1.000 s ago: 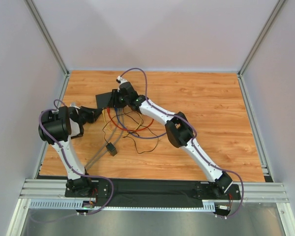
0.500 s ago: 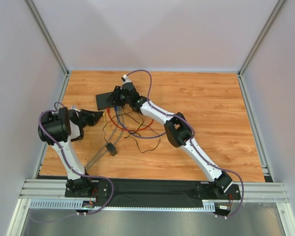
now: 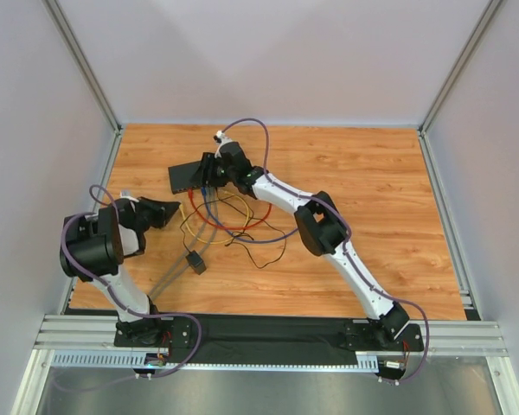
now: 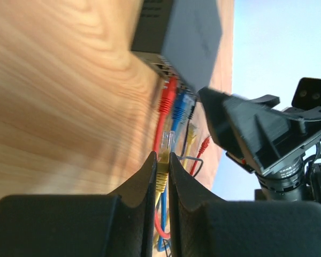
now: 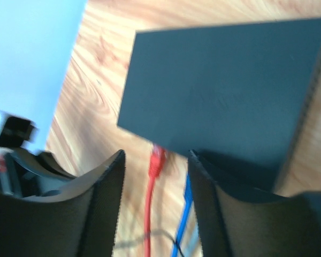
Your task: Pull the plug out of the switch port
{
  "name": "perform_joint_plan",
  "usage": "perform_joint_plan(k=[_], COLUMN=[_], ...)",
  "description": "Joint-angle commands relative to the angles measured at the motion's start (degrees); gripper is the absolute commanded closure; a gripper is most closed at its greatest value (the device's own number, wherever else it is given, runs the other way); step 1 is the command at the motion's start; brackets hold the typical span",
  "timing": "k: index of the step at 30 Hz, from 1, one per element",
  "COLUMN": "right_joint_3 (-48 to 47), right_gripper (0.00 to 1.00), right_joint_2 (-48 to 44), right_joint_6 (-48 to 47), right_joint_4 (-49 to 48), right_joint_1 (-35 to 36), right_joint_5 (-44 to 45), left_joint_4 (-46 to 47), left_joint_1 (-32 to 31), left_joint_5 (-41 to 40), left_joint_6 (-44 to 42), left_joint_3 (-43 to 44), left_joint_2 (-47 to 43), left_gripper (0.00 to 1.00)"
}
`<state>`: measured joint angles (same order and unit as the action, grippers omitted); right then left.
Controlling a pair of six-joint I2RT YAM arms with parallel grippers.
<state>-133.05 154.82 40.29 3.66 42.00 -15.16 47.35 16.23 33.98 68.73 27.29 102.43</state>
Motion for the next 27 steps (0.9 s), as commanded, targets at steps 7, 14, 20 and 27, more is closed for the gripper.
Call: perform_joint_plan(k=[7,14,20,27], right_joint_3=[11.0,14.6,10.8,9.3], right_gripper=[0.43,0.44,0.52,0.57], right_joint_2=[-17.0,-21.2,-17.5,-15.0], right_joint_6=[-15.0,-20.9,-29.0,-32.4], right_joint_4=[15.5,23.2,29.5,29.7], right_joint_1=[-1.8,-1.7,-1.9,-2.4], right_joint_5=[3.6,12.0,19.4,15.3], left_joint_4=[-5.4,-11.0,-18.9,-30.5], left_joint_1=[0.1,-0.1,-1.5,-4.8], left_joint_5=[-6.1,-9.4,-12.6,-16.6], left_joint_6=[-6.2,-10.6,-17.0,-22.8], left_joint_3=[-4.8,-5.1,-2.2,12.8], left_joint_2=[-10.2,-16.0,-23.1,-24.5], left_gripper=[0.95,0.52,0.48,0.50])
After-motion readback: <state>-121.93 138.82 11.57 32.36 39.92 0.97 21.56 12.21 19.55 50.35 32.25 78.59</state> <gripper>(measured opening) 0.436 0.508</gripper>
